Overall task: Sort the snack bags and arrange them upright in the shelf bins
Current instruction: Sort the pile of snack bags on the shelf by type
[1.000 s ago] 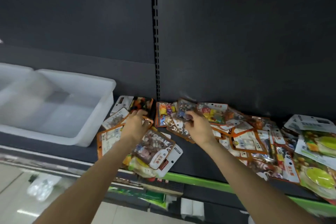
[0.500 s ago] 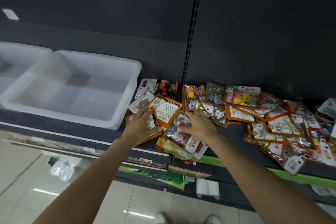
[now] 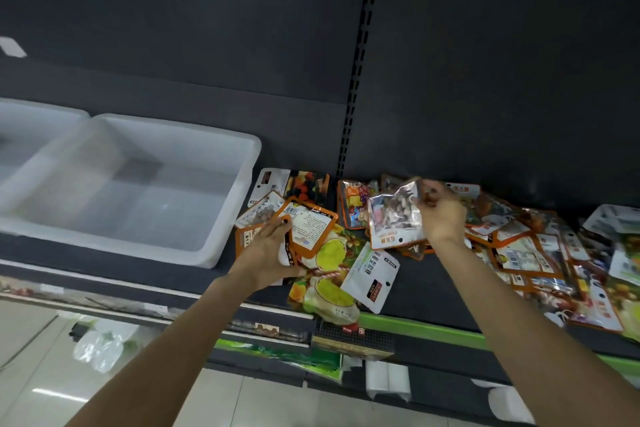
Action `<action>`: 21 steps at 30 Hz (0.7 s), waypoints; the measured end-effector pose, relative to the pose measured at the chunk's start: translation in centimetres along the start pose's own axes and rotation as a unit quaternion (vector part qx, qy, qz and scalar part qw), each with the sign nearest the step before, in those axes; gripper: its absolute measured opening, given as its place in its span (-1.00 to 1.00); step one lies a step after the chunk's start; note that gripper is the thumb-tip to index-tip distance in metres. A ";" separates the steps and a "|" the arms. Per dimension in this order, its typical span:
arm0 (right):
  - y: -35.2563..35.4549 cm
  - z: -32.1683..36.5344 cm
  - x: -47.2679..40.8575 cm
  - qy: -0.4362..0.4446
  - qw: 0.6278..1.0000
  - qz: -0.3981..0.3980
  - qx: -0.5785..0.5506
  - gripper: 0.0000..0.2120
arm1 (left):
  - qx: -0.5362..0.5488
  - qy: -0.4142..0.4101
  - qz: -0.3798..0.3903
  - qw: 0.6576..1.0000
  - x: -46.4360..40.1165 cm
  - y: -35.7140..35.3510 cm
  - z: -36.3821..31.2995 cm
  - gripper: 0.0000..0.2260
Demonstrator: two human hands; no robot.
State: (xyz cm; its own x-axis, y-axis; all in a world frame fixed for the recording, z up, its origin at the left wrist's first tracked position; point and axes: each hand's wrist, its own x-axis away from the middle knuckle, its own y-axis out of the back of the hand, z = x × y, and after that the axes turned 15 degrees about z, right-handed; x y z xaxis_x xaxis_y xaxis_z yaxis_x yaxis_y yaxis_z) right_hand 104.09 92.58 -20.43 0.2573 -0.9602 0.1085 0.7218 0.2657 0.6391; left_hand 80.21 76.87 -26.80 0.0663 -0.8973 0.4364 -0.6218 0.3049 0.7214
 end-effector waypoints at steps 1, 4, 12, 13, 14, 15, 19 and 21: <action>0.5 -0.5 -0.5 -0.006 1.000 -0.022 -0.002 -0.67 | 0.009 -0.005 -0.013 1.000 0.1 0.1 -0.6 -0.11; 1.2 -1.9 -0.7 -0.020 0.994 -0.015 0.106 -0.52 | 0.050 -0.012 -0.072 0.996 0.2 0.8 -3.3 -0.16; 1.5 -4.9 0.4 0.009 0.869 0.171 0.465 -0.47 | 0.090 -0.113 -0.055 0.988 -4.2 0.3 -12.9 -0.26; 2.1 -5.3 0.2 -0.007 0.867 0.156 0.472 -0.48 | 0.080 -0.122 -0.035 0.989 -5.3 -0.2 -14.2 -0.28; 2.8 -5.7 0.0 -0.020 0.863 0.144 0.483 -0.48 | 0.065 -0.131 -0.016 0.989 -6.3 -0.7 -15.4 -0.30; 3.4 -6.0 -0.2 -0.028 0.859 0.138 0.493 -0.48 | 0.045 -0.128 0.008 0.991 -7.3 -1.3 -16.4 -0.33; 5.2 -6.8 -0.8 -0.051 0.864 0.146 0.480 -0.46 | -0.067 -0.136 0.054 0.987 -9.0 -2.7 -18.1 -0.40; 5.3 -6.6 -0.5 -0.046 0.876 0.141 0.460 -0.44 | -0.038 -0.147 0.030 0.988 -8.3 -2.5 -17.3 -0.42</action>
State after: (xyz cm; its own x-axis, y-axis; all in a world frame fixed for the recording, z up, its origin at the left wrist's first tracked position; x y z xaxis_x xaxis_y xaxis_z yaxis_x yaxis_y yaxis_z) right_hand 112.06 95.04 -22.15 0.2592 -0.8814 0.3949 -0.1953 0.3526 0.9152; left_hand 94.70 89.09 -22.91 -0.2054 -0.9270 0.3137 -0.5565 0.3743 0.7418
